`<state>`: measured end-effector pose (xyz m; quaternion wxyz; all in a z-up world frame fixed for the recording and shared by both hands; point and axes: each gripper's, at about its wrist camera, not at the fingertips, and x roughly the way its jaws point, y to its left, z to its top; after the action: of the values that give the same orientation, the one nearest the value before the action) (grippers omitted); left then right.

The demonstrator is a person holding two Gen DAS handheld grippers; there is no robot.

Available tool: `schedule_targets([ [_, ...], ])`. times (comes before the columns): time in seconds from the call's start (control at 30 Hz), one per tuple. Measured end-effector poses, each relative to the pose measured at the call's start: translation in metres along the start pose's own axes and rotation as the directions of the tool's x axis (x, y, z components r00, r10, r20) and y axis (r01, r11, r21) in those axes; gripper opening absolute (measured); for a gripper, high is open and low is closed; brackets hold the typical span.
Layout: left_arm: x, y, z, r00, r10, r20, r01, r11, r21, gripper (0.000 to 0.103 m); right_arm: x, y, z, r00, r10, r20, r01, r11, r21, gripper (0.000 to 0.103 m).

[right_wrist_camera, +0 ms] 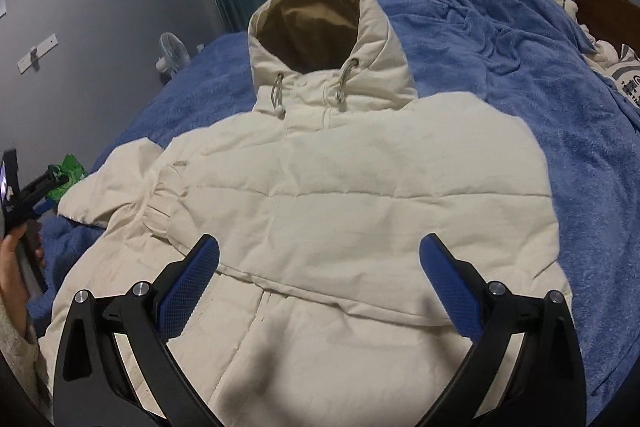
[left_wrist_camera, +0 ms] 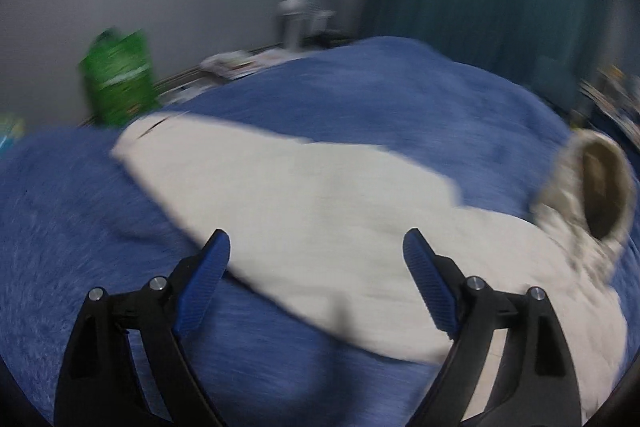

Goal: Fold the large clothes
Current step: 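Grasp the other sleeve with the left gripper and fold it across the front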

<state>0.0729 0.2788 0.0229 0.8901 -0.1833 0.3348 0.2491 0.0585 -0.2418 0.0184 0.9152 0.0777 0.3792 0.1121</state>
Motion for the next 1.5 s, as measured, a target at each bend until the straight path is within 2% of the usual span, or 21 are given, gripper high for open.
schedule_targets([
  [0.13,0.036,0.031,-0.008,0.995,0.065,-0.081,-0.073,0.992,-0.100,0.083,0.005,-0.003,-0.003,1.000,-0.003,-0.019,0.003,1.000,0.024,0.097],
  [0.23,0.058,0.049,-0.016,0.989,0.075,-0.131,-0.095,0.983,-0.157,0.072,0.006,-0.008,-0.005,1.000,0.005,-0.028,-0.003,0.999,0.054,0.097],
  [0.5,0.076,0.043,-0.013,0.994,0.044,-0.099,-0.059,0.986,-0.155,0.066,0.012,-0.010,-0.007,0.999,0.018,-0.049,-0.014,0.997,0.076,0.097],
  [0.53,0.076,0.042,-0.013,0.996,0.028,-0.088,-0.042,0.987,-0.154,0.054,0.012,-0.009,-0.007,0.999,0.018,-0.049,-0.015,0.997,0.071,0.097],
  [0.57,0.076,0.041,-0.015,0.996,-0.002,-0.084,-0.011,0.988,-0.156,0.031,0.012,-0.009,-0.007,0.999,0.018,-0.049,-0.015,0.998,0.069,0.097],
  [0.6,0.074,0.037,-0.014,0.996,-0.020,-0.082,0.008,0.988,-0.154,0.027,0.011,-0.008,-0.007,0.999,0.018,-0.049,-0.015,0.998,0.066,0.097],
  [0.63,0.069,0.032,-0.011,0.998,-0.010,-0.064,0.001,0.991,-0.137,0.019,0.011,-0.008,-0.007,0.999,0.019,-0.049,-0.016,0.998,0.065,0.097],
  [0.73,0.048,0.022,-0.003,1.000,0.008,0.013,-0.006,0.995,-0.097,0.012,0.011,-0.008,-0.007,0.999,0.019,-0.048,-0.016,0.998,0.066,0.097],
  [0.83,0.027,0.015,0.009,0.996,-0.027,0.081,0.035,0.995,-0.099,0.010,0.011,-0.007,-0.007,0.999,0.020,-0.048,-0.017,0.998,0.064,0.097],
  [0.9,0.009,0.008,0.015,0.989,-0.053,0.138,0.067,0.993,-0.092,0.009,0.011,-0.007,-0.007,0.999,0.020,-0.047,-0.017,0.998,0.064,0.097],
  [1.03,-0.014,-0.006,0.026,0.973,-0.106,0.203,0.122,0.990,-0.069,0.009,0.011,-0.006,-0.007,0.999,0.023,-0.046,-0.020,0.998,0.060,0.097],
  [1.13,-0.032,-0.020,0.030,0.956,-0.172,0.239,0.188,0.981,-0.045,0.008,0.010,-0.005,-0.007,0.999,0.024,-0.045,-0.021,0.998,0.059,0.097],
  [1.23,-0.054,-0.043,0.033,0.930,-0.237,0.281,0.242,0.970,0.019,0.007,0.010,-0.005,-0.007,0.999,0.024,-0.046,-0.022,0.998,0.059,0.097],
  [1.33,-0.077,-0.071,0.026,0.899,-0.320,0.300,0.299,0.947,0.116,0.007,0.010,-0.005,-0.007,0.999,0.024,-0.045,-0.022,0.998,0.058,0.097],
  [1.37,-0.085,-0.085,0.020,0.887,-0.357,0.293,0.322,0.933,0.163,0.007,0.010,-0.004,-0.006,0.999,0.025,-0.045,-0.022,0.998,0.056,0.097],
  [1.5,-0.100,-0.132,-0.006,0.859,-0.453,0.238,0.372,0.872,0.318,0.007,0.009,-0.003,-0.005,0.999,0.024,-0.043,-0.022,0.998,0.056,0.097],
])
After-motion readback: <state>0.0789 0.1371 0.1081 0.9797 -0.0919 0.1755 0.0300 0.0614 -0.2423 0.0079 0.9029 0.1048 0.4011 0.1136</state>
